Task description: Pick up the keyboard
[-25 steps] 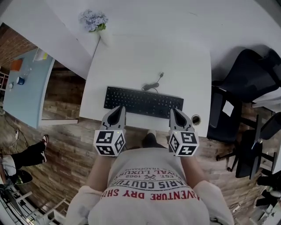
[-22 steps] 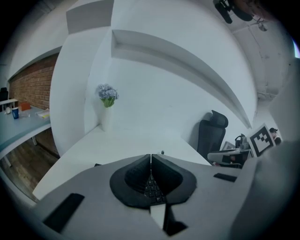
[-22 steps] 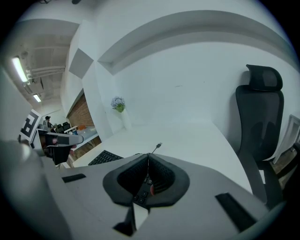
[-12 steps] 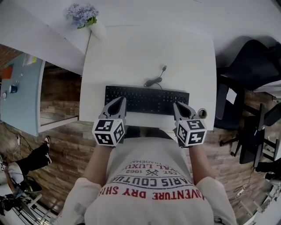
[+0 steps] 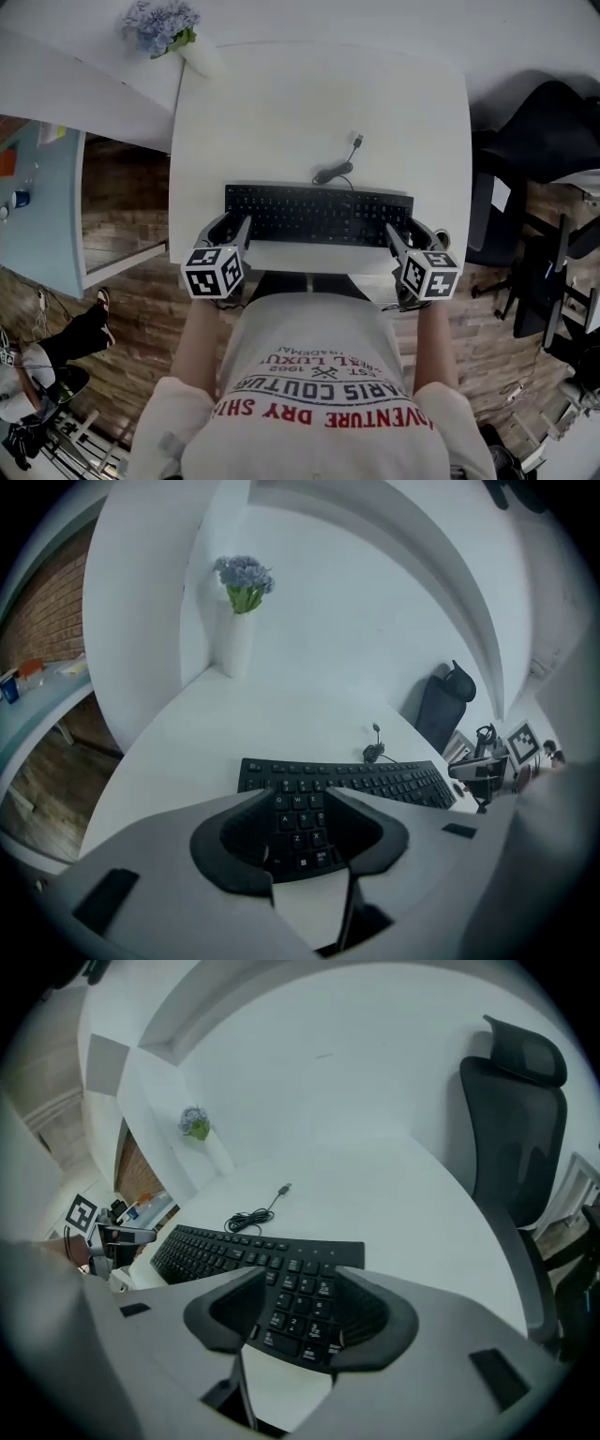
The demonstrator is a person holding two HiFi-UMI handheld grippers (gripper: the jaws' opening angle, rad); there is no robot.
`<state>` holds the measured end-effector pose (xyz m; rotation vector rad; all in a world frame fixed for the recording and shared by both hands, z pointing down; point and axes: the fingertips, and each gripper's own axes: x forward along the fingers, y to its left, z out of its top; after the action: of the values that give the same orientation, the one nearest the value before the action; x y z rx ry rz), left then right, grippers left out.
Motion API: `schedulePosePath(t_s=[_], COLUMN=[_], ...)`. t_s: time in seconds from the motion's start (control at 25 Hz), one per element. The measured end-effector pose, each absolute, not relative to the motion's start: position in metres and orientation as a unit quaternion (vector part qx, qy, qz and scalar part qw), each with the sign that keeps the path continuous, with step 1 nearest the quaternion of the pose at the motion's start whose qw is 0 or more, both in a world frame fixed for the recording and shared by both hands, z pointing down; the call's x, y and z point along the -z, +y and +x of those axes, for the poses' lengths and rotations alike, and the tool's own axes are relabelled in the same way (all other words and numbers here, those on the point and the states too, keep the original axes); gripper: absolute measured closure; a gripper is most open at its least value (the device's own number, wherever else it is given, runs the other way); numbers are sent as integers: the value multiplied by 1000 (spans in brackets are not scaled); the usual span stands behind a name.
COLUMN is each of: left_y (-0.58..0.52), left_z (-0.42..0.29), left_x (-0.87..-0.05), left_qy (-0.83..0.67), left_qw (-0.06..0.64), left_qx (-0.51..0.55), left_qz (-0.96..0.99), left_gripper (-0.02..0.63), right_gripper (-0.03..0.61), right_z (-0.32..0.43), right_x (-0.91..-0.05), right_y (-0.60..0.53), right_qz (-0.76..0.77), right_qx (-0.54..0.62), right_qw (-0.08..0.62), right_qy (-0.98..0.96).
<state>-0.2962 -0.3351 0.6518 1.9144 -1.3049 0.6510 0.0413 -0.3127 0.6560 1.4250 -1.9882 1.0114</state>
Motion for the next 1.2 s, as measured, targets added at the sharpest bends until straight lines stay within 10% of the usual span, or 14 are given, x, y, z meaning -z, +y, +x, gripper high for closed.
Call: schedulePosePath(t_s=[0.4,1.2], left_y=[-339,-343], left_z=[-318,-313], left_x=[-694,-707], left_qy=[-489,-384], left_qw=[440,484], left_qx=[-274,-364], left_qz=[702,697], left_gripper=[339,350], right_gripper=[344,348], right_z=[73,71], right_x=[-697,-708], right_y=[-315,-319], right_qz=[503,452], right_qx=[-446,-495], right_qw=[270,283], right_qy=[-689,-687])
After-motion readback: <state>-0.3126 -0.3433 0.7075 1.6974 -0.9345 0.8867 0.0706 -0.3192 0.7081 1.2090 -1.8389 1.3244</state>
